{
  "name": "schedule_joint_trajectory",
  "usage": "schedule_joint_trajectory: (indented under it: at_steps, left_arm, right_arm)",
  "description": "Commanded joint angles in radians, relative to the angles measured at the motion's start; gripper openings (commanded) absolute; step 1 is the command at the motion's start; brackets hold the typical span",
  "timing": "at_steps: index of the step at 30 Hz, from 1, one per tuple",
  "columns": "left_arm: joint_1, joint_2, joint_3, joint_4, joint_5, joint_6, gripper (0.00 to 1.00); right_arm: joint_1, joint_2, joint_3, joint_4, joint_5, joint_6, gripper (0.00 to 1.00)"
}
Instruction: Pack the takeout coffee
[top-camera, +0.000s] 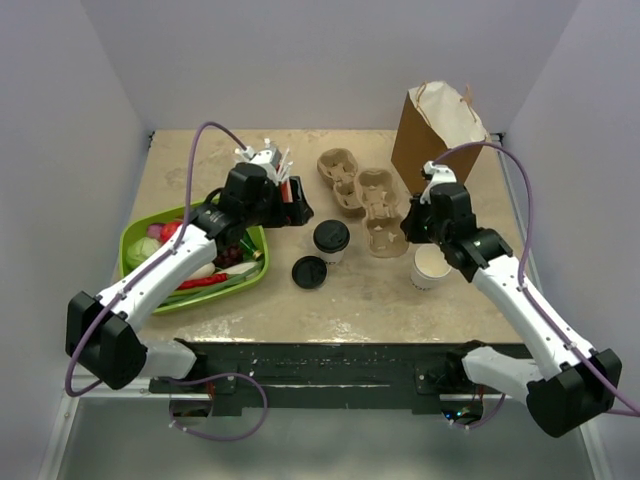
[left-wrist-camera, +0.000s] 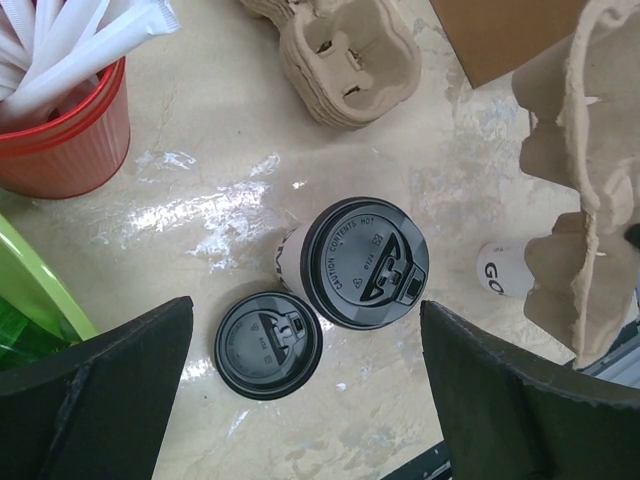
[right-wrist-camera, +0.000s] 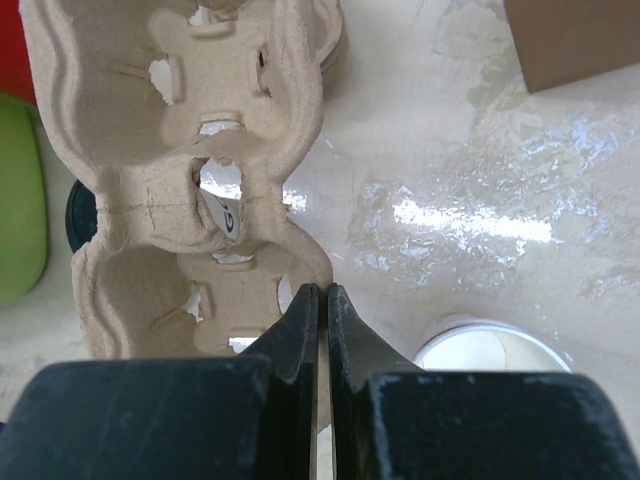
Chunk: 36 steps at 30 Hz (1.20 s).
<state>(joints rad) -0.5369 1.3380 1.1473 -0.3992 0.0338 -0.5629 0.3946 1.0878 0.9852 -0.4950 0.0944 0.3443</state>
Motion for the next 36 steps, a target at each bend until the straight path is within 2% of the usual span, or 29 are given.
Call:
schedule_joint_trajectory:
  at_steps: [1,5,9,10,15,18,23,28,36]
  left_arm:
    - [0.006,0.053,0.098,0.071,0.018,-0.031,1.0]
    - [-0.008,0.183,0.287,0.105,0.054,-0.058,1.0]
    - [-0.052,0.401,0.52,0.123,0.057,-0.089,1.0]
    - [-0.067,0.443,0.622,0.125,0.045,-0.094,1.0]
    - [-0.144,0.734,1.025,0.097,0.04,-0.13,1.0]
    - [-0.176,0.823,1.106,0.209,0.012,-0.189,1.0]
    - [-0.233,0.891,1.148,0.364,-0.173,-0.264,1.0]
    - [-0.274,0.98,1.217,0.426,-0.273,-0.33,1.0]
    - [-0.29,1.012,1.243,0.422,-0.325,-0.304,1.0]
  right_arm:
    - [0.004,-0.1,0.033,0.001,0.054,-0.004,0.0]
    - [0.004,-0.169,0.107,-0.01,0.171,-0.031,0.0]
    - [0.006,-0.247,0.167,0.044,0.353,-0.042,0.0]
    - [0.004,-0.284,0.171,0.077,0.419,-0.047,0.0]
    - [0.004,-0.353,0.178,0.144,0.536,-0.059,0.0]
    - [0.006,-0.373,0.173,0.154,0.576,-0.076,0.0]
    - [0.004,-0.367,0.182,0.131,0.597,-0.099,0.0]
    - [0.006,-0.364,0.167,0.134,0.587,-0.106,0.0]
    - [0.006,-0.351,0.158,0.142,0.519,-0.137,0.0]
